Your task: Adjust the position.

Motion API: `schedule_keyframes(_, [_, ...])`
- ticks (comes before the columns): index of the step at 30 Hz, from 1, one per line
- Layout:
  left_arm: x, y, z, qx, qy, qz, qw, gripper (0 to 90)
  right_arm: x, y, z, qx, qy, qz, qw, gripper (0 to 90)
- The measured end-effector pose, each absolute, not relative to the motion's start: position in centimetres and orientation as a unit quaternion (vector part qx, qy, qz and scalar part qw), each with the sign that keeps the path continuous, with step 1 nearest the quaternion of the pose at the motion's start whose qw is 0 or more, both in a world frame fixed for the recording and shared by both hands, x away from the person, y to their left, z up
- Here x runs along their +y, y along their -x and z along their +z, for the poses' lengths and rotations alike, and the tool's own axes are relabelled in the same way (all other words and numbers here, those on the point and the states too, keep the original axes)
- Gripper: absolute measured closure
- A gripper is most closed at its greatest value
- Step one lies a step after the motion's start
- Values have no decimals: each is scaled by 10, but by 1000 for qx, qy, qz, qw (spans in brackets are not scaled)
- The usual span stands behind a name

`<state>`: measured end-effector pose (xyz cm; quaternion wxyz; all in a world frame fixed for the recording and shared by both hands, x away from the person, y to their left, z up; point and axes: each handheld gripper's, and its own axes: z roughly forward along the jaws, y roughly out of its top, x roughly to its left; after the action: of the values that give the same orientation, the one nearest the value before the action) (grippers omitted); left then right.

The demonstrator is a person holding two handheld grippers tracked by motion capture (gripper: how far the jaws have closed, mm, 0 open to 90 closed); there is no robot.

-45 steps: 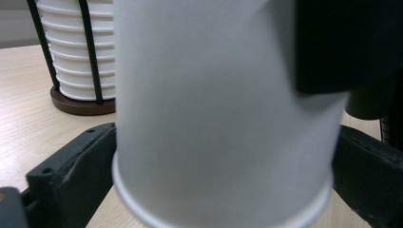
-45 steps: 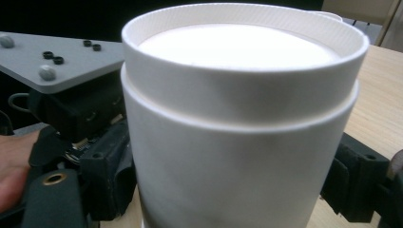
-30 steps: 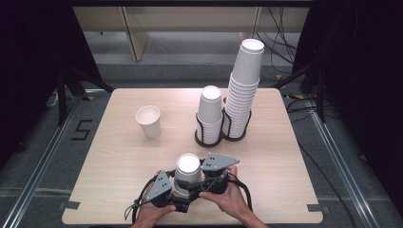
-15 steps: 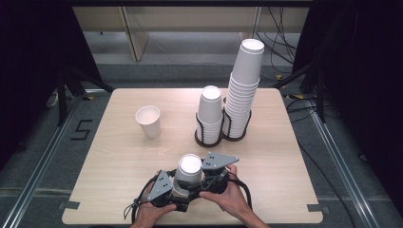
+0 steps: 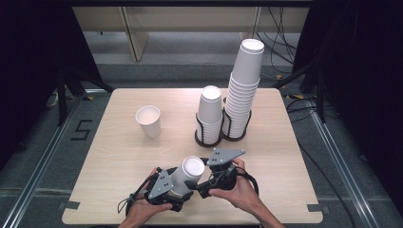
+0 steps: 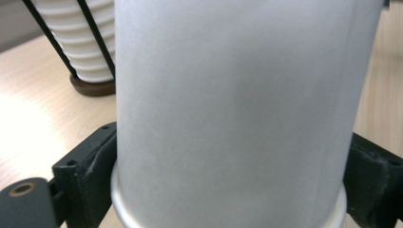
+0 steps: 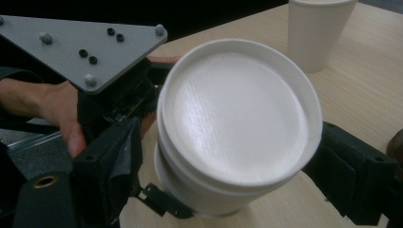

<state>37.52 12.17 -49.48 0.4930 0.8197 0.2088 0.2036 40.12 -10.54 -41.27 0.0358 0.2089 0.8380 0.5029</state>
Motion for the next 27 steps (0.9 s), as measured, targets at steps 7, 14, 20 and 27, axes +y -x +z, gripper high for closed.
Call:
schedule_keyframes(7, [121, -372, -491, 165, -855, 197, 450, 83, -110, -403, -413, 853, -195, 484, 15, 160])
schedule_keyframes(14, [117, -369, -492, 139, -874, 188, 425, 84, -110, -403, -416, 864, -193, 466, -10, 178])
schedule_keyframes(20, [119, -369, -493, 133, -865, 194, 444, 64, -110, -403, -416, 864, -189, 466, -7, 245])
schedule_keyframes(27, [125, -370, -495, 147, -812, 201, 527, 34, -119, -407, -408, 838, -207, 505, -17, 256])
